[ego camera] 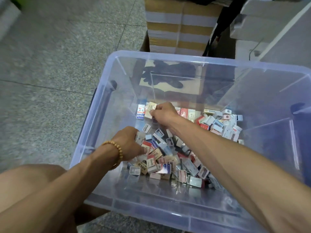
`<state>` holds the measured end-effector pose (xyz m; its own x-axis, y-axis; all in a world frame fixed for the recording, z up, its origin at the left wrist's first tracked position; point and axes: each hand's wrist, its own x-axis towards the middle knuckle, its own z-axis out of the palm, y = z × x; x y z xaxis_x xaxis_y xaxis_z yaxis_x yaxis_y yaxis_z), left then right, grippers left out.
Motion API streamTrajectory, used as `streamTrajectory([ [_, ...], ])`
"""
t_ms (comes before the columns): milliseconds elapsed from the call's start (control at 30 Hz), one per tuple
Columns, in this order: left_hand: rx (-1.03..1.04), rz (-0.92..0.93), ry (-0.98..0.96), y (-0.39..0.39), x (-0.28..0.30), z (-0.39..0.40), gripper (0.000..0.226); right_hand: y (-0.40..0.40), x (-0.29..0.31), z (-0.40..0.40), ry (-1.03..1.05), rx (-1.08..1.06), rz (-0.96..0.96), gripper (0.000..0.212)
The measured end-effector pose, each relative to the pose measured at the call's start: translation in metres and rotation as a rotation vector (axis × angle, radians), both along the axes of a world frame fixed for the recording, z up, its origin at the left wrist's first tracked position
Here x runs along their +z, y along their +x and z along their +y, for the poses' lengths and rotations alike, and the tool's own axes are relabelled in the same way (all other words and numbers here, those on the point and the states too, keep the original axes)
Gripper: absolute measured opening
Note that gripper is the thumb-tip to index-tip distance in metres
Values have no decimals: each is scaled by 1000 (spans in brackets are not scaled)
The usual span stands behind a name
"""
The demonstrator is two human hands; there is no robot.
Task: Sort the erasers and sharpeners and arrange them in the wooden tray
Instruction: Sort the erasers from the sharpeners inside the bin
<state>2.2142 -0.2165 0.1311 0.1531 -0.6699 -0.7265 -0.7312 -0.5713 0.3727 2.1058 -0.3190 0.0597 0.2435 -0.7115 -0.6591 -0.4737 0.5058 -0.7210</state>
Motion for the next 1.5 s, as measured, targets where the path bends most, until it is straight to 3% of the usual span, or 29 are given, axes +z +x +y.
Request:
streamTrajectory([
  [233,102,-11,-2,0,-3,-6,23,36,-23,-12,-188,15,135,12],
  [333,144,3,-4,-1,-4,-7,28,32,-28,-10,-186,-60,127,16],
  [433,177,19,-10,-2,-3,-8,29,19,-23,-2,-302,17,104,13],
  [533,190,29,-21,-1,-2,-8,22,11,-19,0,-400,238,32,56],
  [600,194,38,-21,-1,-1,-8,19,10,-22,-1,-495,397,49,68],
  [700,190,38,-22,0,0,-7,22,15,-27,-4,-649,542,106,55],
  [867,210,61,-30,-3,4,-8,18,12,-35,-8,-715,531,157,49],
  [1133,215,66,-49,-4,7,-10,15,15,-51,-10,-1028,629,217,38],
  [1300,219,73,-71,-5,9,-10,12,16,-52,-8,-1019,631,157,54],
  [1500,265,108,-47,-5,8,-12,12,22,-57,-8,-1067,534,198,32],
])
